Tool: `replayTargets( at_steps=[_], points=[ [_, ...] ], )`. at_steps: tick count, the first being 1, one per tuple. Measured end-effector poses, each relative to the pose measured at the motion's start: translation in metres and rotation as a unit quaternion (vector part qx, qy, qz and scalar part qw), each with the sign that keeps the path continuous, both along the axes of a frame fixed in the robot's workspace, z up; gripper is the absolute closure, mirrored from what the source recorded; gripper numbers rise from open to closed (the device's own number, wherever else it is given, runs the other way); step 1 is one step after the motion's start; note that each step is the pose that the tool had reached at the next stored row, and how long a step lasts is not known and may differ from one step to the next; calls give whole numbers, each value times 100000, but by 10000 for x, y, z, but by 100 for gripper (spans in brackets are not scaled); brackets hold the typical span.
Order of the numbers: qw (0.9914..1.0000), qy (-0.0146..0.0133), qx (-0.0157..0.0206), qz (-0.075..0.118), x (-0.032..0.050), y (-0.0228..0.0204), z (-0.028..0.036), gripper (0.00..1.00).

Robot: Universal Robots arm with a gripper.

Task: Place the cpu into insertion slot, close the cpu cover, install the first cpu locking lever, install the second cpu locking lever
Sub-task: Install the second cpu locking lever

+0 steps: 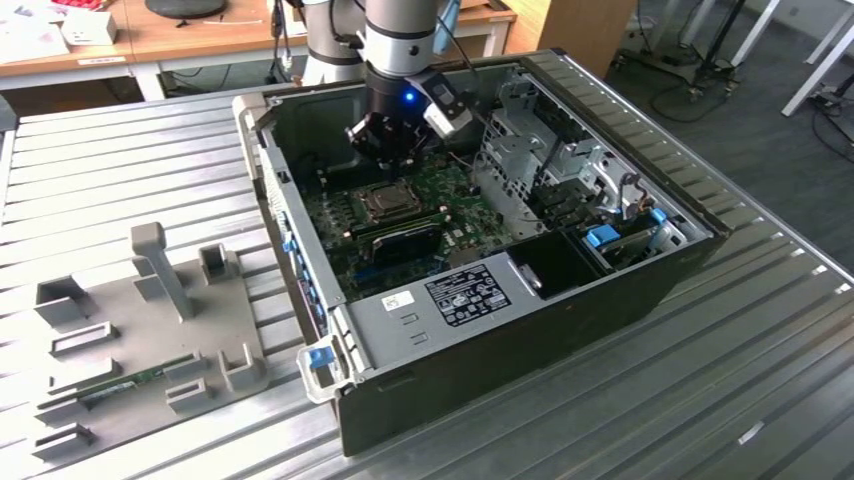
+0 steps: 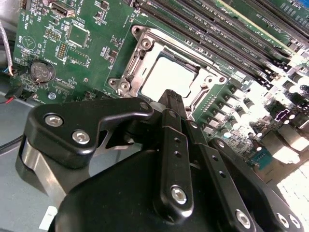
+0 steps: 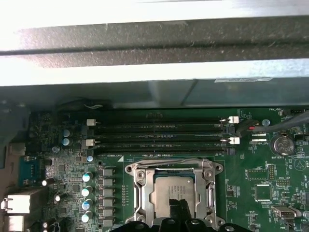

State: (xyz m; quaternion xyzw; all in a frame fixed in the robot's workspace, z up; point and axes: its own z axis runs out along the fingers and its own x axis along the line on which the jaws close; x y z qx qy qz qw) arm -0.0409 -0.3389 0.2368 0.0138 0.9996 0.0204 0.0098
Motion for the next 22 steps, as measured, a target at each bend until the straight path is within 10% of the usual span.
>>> replayTargets(
  at_steps=[22],
  points=[
    [100000,9,-17,0,0,0,52,90]
  ],
)
